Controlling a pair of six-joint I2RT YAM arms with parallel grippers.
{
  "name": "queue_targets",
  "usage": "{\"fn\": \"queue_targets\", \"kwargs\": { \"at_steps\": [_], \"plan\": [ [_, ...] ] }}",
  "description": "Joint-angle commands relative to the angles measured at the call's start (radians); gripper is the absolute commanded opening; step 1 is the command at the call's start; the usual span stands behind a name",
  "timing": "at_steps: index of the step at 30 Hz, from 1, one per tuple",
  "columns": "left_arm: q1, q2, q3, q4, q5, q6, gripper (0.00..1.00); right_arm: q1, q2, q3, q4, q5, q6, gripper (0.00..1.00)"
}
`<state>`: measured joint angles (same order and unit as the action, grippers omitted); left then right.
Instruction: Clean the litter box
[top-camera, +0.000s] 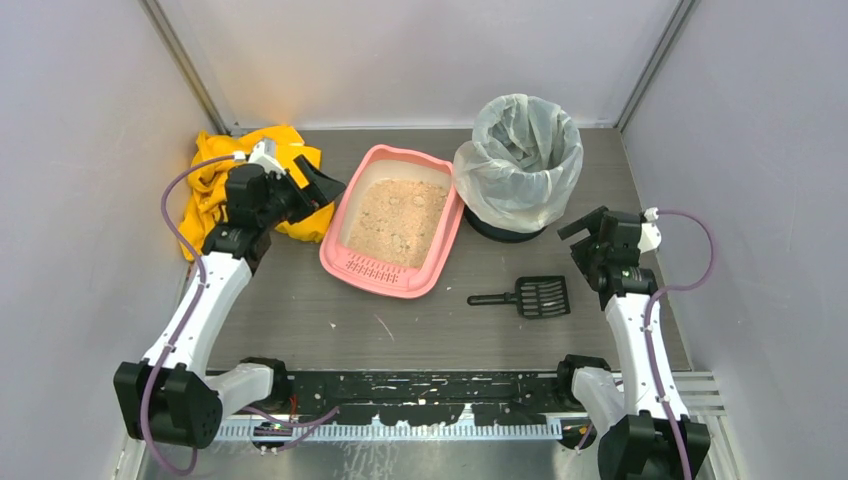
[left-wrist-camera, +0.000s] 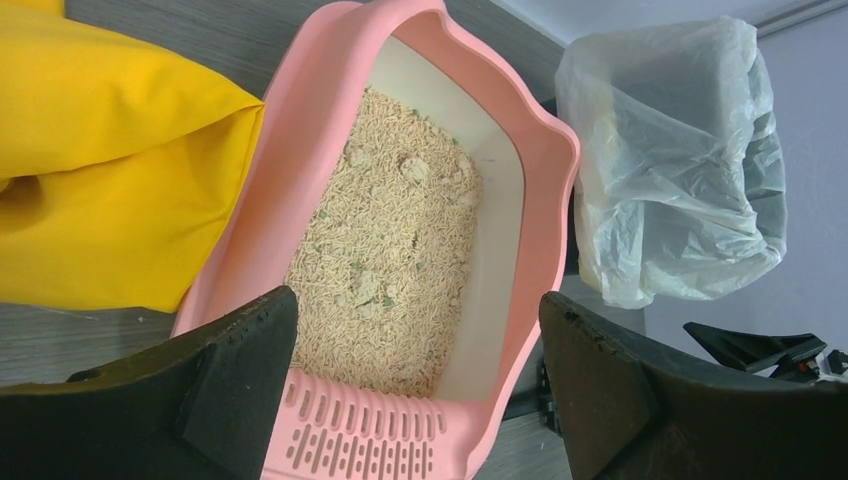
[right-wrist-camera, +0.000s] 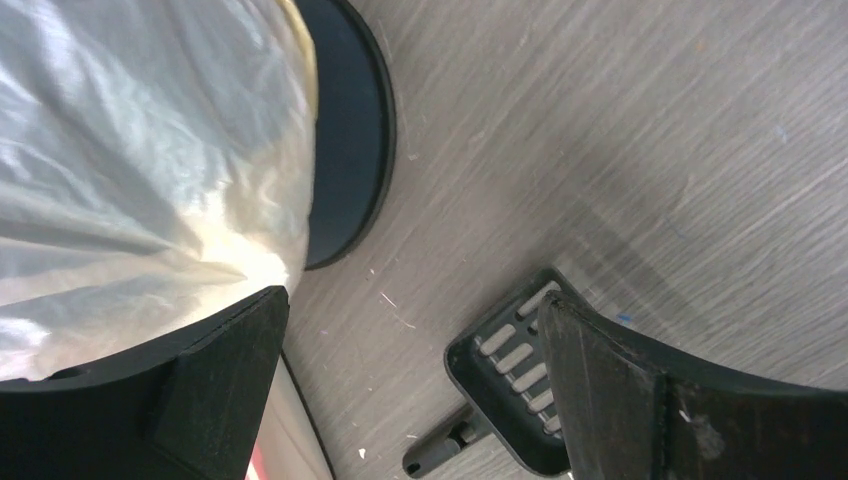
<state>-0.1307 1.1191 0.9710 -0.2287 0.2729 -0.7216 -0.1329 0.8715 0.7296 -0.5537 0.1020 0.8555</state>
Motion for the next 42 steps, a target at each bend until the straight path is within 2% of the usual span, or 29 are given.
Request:
{"fn": "queue_targets", "kwargs": {
  "at_steps": [1, 4, 10, 16, 19, 22, 27, 34, 38, 42],
  "plan": [
    [0.0, -0.003, -0.028, 0.08, 0.052, 0.021, 0.88, -0.003, 0.007, -0.054, -0.001, -0.043, 0.07, 1.0],
    [-0.04, 0.003, -0.051, 0.189, 0.162, 0.066, 0.8, -0.004, -0.023, -0.076, -0.019, -0.047, 0.065, 1.0],
    [-0.335, 0.091, 0.119, 0.0, 0.117, 0.365, 0.79, -0.004, -0.109, -0.08, -0.052, 0.017, 0.045, 1.0],
    [-0.555, 0.231, 0.209, -0.003, 0.203, 0.601, 0.76, -0.004, -0.118, -0.055, -0.061, 0.017, 0.053, 1.0],
    [-0.671, 0.322, 0.233, 0.018, 0.093, 0.757, 0.78, -0.006, -0.155, -0.057, -0.055, 0.044, 0.059, 0.98],
    [-0.76, 0.435, 0.299, -0.018, 0.068, 0.888, 0.79, -0.008, -0.201, -0.054, -0.051, 0.067, 0.057, 0.98],
    [-0.809, 0.616, 0.42, -0.047, 0.145, 0.97, 0.77, -0.008, -0.213, -0.021, -0.072, 0.078, 0.039, 0.99],
    [-0.824, 0.773, 0.49, -0.066, 0.203, 1.083, 0.78, -0.007, -0.229, -0.003, -0.085, 0.034, 0.004, 0.99],
    [-0.827, 0.869, 0.552, -0.06, 0.25, 1.1, 0.77, -0.007, -0.241, -0.001, -0.094, 0.027, 0.004, 0.98],
    [-0.842, 0.945, 0.595, -0.052, 0.24, 1.107, 0.76, -0.007, -0.253, 0.013, -0.115, 0.045, -0.008, 0.98]
  ]
}}
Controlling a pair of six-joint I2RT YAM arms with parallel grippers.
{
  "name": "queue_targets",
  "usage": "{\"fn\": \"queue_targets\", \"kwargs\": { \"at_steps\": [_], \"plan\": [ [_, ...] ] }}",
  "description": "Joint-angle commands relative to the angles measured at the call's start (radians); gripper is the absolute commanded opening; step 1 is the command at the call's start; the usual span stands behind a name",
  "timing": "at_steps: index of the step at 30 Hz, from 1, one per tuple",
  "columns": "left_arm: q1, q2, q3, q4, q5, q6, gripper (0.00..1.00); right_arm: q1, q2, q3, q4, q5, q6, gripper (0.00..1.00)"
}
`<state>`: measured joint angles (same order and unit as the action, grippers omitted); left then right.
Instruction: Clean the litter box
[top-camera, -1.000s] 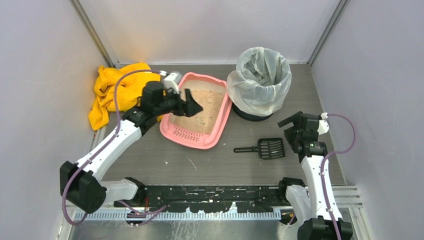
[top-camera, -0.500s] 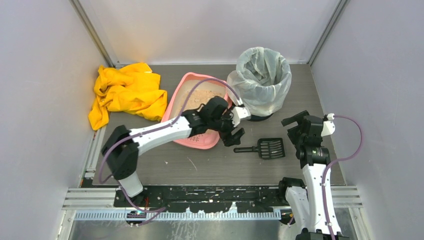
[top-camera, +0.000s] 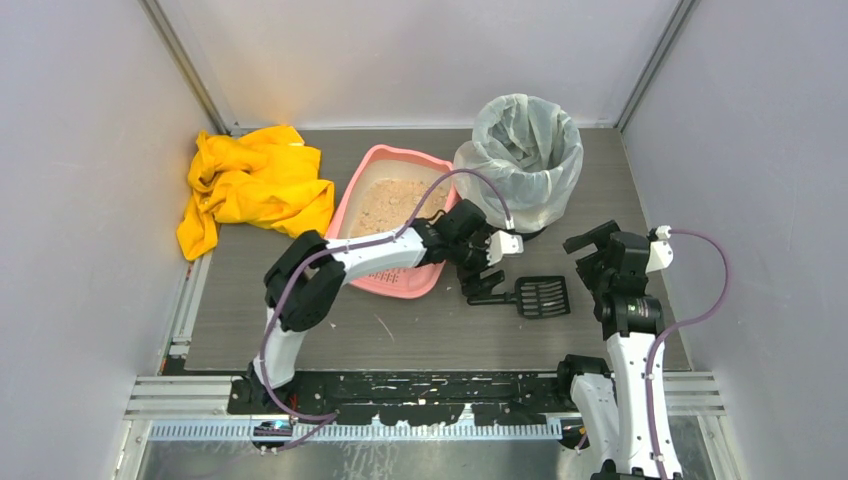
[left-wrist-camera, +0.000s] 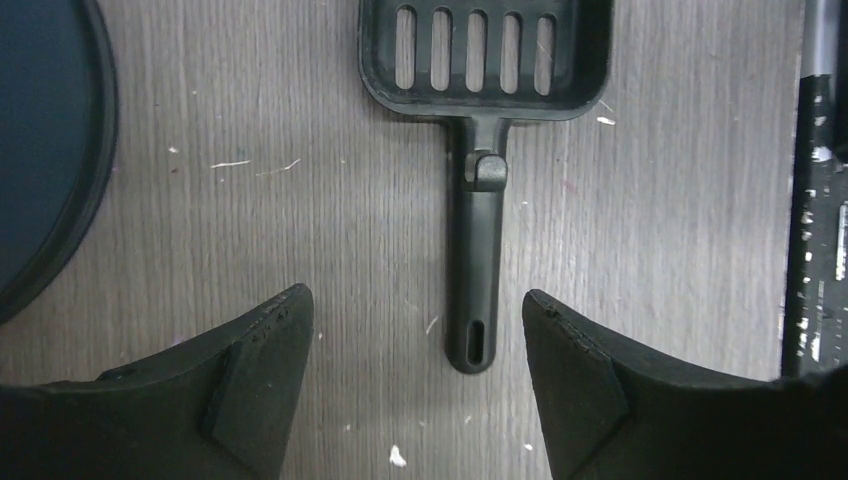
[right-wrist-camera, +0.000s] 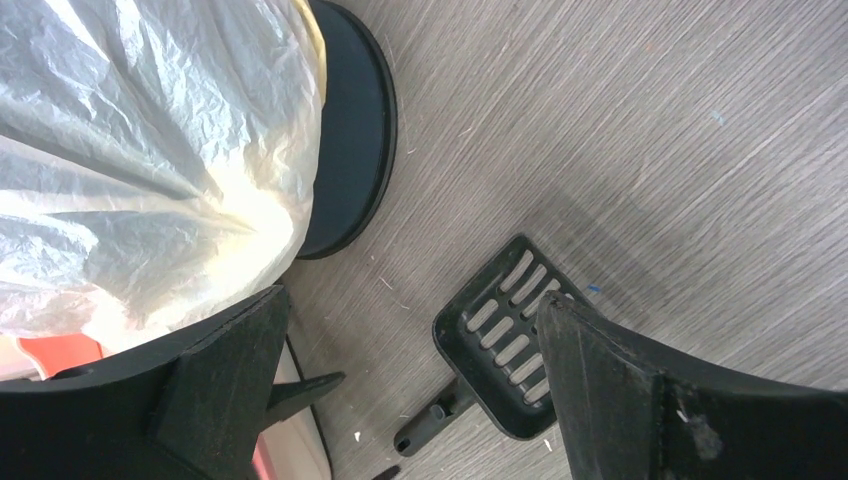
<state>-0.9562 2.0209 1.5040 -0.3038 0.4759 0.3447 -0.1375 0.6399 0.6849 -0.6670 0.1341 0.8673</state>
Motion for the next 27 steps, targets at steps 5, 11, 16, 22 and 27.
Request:
{"fn": "queue_targets", "kwargs": {
  "at_steps": [5, 11, 16, 22, 27],
  "plan": [
    [-0.038, 0.092, 0.079, 0.047, 0.037, 0.039, 0.76, -0.002, -0.025, 0.066, -0.01, 0.007, -0.03, 0.98],
    [-0.056, 0.14, 0.096, 0.069, 0.016, 0.024, 0.76, -0.002, -0.026, 0.054, -0.001, -0.01, -0.025, 0.97],
    [-0.063, 0.171, 0.118, 0.084, 0.013, 0.007, 0.76, -0.002, -0.022, 0.049, 0.006, -0.014, -0.021, 0.95],
    [-0.065, 0.223, 0.175, 0.044, 0.018, 0.014, 0.69, -0.002, -0.019, 0.047, 0.004, -0.011, -0.025, 0.95],
    [-0.065, 0.242, 0.191, 0.004, 0.029, 0.021, 0.42, -0.003, -0.019, 0.041, 0.005, -0.004, -0.024, 0.95]
  ]
}}
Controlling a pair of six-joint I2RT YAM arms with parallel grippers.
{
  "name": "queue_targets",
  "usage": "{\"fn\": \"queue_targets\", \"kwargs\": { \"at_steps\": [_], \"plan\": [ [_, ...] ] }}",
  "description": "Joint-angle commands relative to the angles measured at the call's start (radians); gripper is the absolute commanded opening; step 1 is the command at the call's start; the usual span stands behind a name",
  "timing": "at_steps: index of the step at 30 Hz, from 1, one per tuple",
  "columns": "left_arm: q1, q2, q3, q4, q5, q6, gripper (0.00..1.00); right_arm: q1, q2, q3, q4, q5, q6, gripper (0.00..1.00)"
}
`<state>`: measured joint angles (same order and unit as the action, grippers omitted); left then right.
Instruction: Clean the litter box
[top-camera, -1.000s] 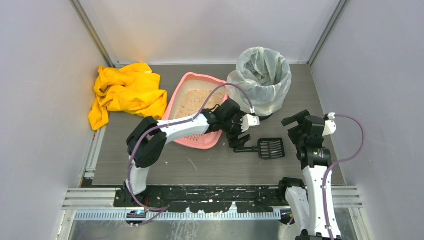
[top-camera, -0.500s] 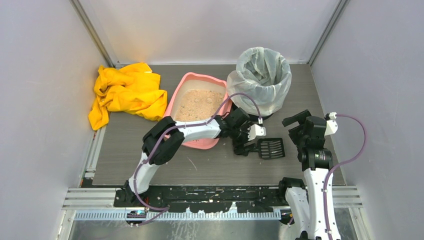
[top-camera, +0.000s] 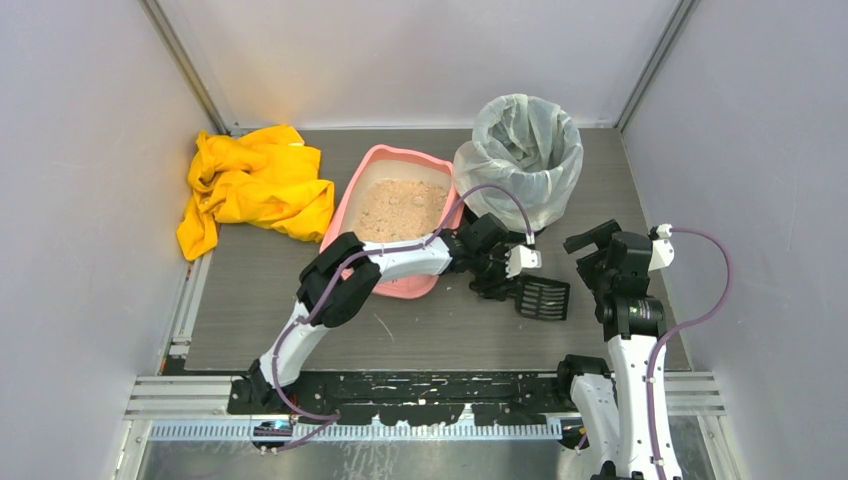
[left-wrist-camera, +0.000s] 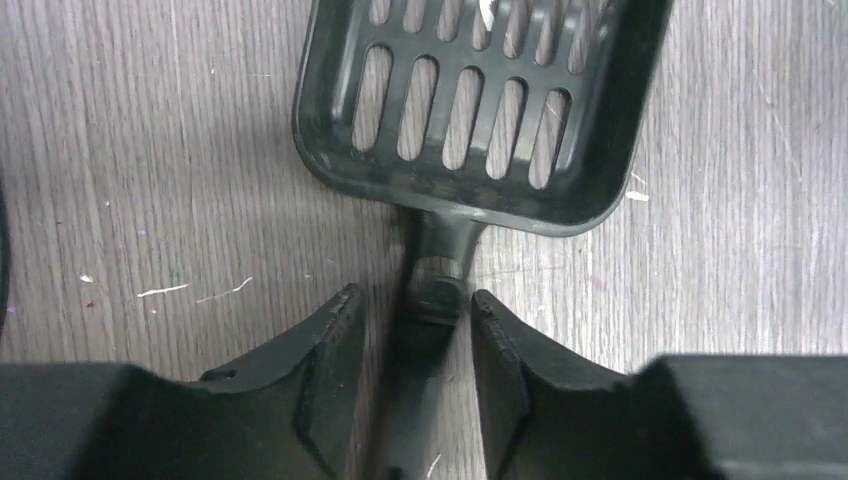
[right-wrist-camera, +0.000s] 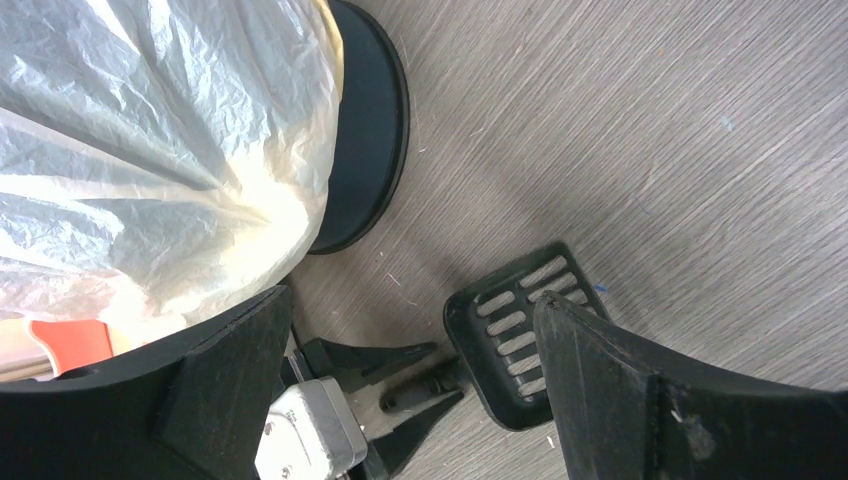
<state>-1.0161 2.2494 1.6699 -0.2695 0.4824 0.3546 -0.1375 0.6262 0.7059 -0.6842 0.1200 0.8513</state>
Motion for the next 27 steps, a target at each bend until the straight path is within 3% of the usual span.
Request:
{"fn": "queue_targets", "kwargs": {
  "at_steps": [1, 2, 5, 13, 27],
  "plan": [
    [-0.007, 0.013, 0.024, -0.037, 0.019, 0.011, 0.36, -0.002, -0.004, 0.017, 0.025, 0.009, -0.005, 0.95],
    [-0.005, 0.012, 0.021, -0.043, 0.016, 0.011, 0.23, -0.002, 0.0, 0.014, 0.028, 0.009, -0.004, 0.95],
    [-0.005, 0.003, 0.002, -0.046, 0.016, 0.016, 0.01, -0.004, 0.008, 0.002, 0.04, 0.0, 0.004, 0.95],
    [-0.006, -0.028, 0.007, -0.114, 0.025, 0.012, 0.0, -0.004, 0.013, -0.004, 0.042, -0.011, 0.011, 0.94],
    [-0.006, -0.264, -0.118, -0.064, -0.043, -0.006, 0.0, -0.004, 0.0, 0.054, 0.014, -0.029, -0.034, 0.93]
  ]
}}
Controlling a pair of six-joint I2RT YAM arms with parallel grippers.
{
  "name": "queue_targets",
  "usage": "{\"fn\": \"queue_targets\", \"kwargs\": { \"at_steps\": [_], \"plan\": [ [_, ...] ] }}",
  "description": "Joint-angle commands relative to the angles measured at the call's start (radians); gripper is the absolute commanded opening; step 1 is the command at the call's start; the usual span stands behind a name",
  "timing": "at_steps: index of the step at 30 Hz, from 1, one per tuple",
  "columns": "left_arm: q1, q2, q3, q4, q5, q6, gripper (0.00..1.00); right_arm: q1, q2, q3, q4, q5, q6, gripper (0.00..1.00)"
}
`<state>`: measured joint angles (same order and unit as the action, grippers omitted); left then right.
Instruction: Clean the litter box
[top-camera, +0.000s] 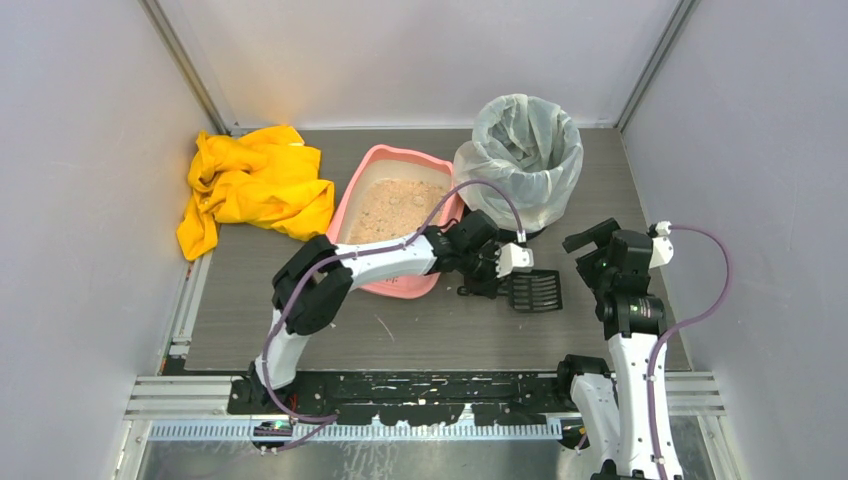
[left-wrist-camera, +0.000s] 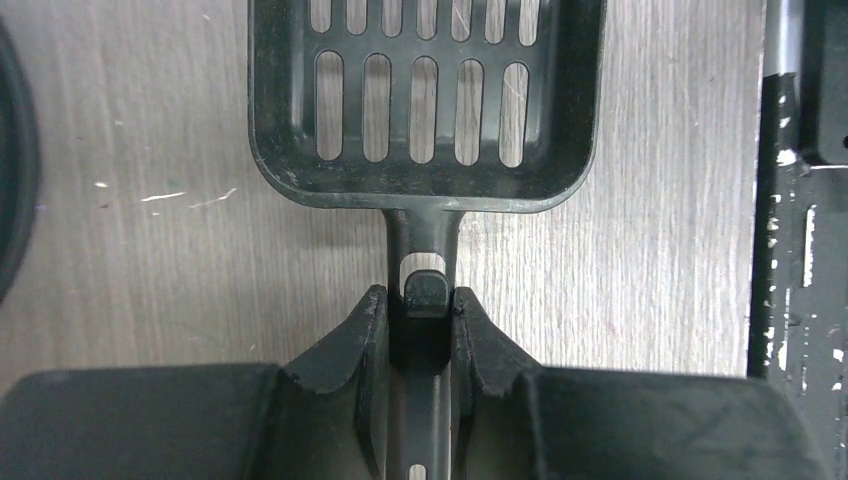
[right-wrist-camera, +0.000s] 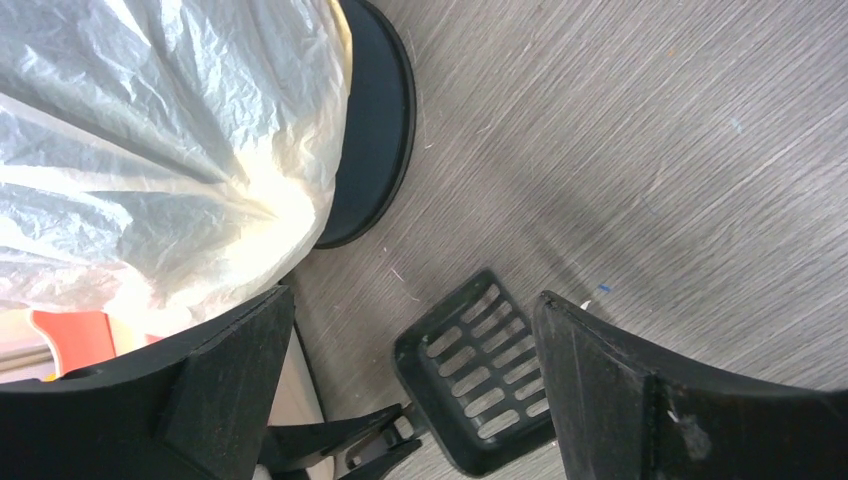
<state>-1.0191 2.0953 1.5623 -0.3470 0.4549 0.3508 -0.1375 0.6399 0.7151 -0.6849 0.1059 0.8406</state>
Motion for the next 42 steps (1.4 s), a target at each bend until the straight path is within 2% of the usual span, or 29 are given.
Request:
{"fn": "queue_targets", "kwargs": {
  "at_steps": [1, 7, 13, 18, 21, 29, 35, 37, 42],
  "plan": [
    [-0.004, -0.125, -0.017, 0.018, -0.025, -0.005, 0.0, -0.004, -0.014, 0.042, 0.02, -0.024, -0.026, 0.92],
    [-0.012, -0.196, -0.008, 0.002, -0.067, 0.028, 0.0, -0.004, -0.006, 0.029, 0.039, -0.108, -0.026, 0.89],
    [-0.013, -0.23, 0.077, -0.133, -0.133, 0.138, 0.0, -0.003, -0.001, 0.071, 0.033, -0.188, -0.093, 0.88],
    [-0.012, -0.286, 0.029, -0.127, -0.202, 0.184, 0.0, -0.003, 0.005, 0.048, 0.088, -0.291, -0.104, 0.77],
    [-0.006, -0.331, -0.022, -0.103, -0.227, 0.2, 0.0, -0.004, 0.007, 0.028, 0.117, -0.321, -0.111, 0.75],
    [0.066, -0.406, -0.06, -0.136, -0.159, 0.192, 0.0, -0.002, 0.002, -0.031, 0.202, -0.4, -0.139, 0.82],
    [0.136, -0.447, -0.074, -0.167, -0.036, 0.19, 0.0, -0.002, 0.028, -0.084, 0.339, -0.577, -0.126, 0.8],
    [0.164, -0.454, -0.089, -0.152, 0.034, 0.175, 0.0, 0.003, 0.036, -0.088, 0.363, -0.595, -0.13, 0.8],
    [0.172, -0.457, -0.107, -0.156, 0.087, 0.178, 0.0, 0.025, 0.06, -0.082, 0.378, -0.609, -0.146, 0.79]
  ]
}}
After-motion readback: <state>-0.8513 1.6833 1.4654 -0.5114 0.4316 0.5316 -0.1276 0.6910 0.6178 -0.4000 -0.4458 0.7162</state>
